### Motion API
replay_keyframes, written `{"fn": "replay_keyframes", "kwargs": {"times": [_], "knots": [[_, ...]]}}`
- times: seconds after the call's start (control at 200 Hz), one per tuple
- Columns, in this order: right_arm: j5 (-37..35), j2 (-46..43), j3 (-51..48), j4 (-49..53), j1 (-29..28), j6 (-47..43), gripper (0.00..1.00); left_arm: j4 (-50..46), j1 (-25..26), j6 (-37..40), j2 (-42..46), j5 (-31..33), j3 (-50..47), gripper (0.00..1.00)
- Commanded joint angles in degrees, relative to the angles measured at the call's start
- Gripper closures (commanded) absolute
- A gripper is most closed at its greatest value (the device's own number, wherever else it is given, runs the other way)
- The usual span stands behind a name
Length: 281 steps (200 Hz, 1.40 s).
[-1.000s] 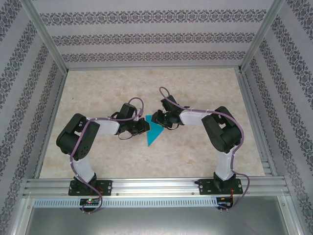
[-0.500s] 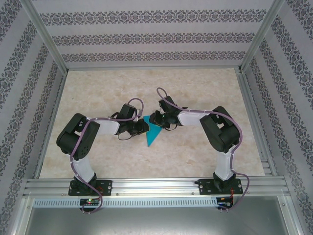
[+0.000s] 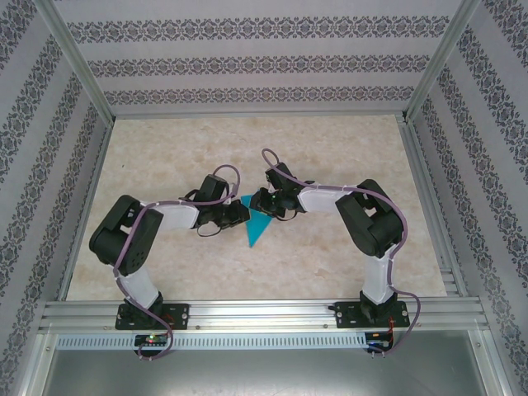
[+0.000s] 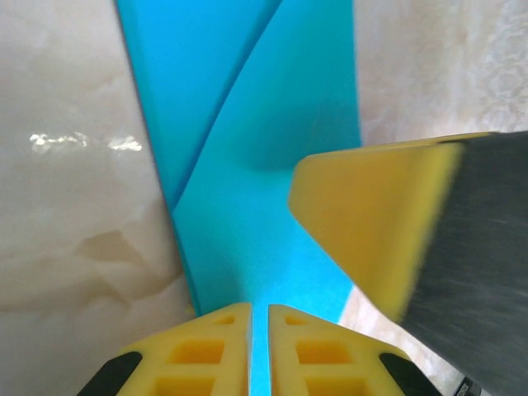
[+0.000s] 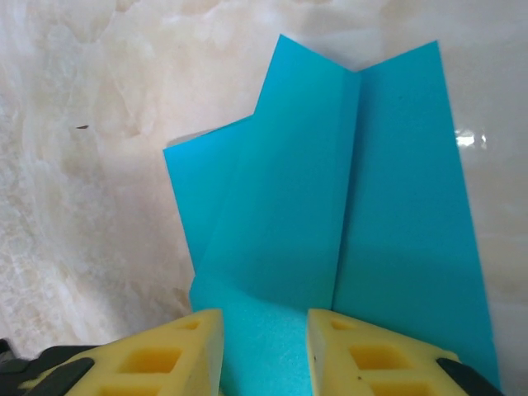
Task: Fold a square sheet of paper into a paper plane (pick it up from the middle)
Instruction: Pick up the paper from the center of the table.
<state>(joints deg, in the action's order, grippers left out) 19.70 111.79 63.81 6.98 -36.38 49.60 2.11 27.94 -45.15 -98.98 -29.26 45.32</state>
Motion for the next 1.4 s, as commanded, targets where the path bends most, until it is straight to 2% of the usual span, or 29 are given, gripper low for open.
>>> {"fn": "replay_keyframes", "kwargs": {"times": [0.0, 0.475, 0.824, 1.114, 1.399], "knots": [[-1.9, -2.4, 1.2, 1.7, -0.3, -1.0, 0.67, -1.6, 0.8, 2.3, 2.8, 2.4, -0.1, 0.86], [-3.5, -2.1, 2.1, 3.4, -0.3, -1.4, 0.64, -1.7, 0.8, 2.4, -2.9, 2.1, 1.0, 0.91], [-0.5, 0.2, 4.0, 3.4, -0.8, -2.2, 0.64, -3.0, 0.7, 3.3, -2.4, 3.3, 0.8, 0.91], [-5.0, -0.4, 3.8, 5.6, -0.3, -2.2, 0.63, -3.9, 0.8, 3.7, -1.6, 3.9, 0.3, 0.90], [-3.5, 2.5, 7.0, 5.6, 0.4, -3.9, 0.64, -3.8, 0.7, 3.7, -1.7, 3.9, 0.2, 0.90]]}}
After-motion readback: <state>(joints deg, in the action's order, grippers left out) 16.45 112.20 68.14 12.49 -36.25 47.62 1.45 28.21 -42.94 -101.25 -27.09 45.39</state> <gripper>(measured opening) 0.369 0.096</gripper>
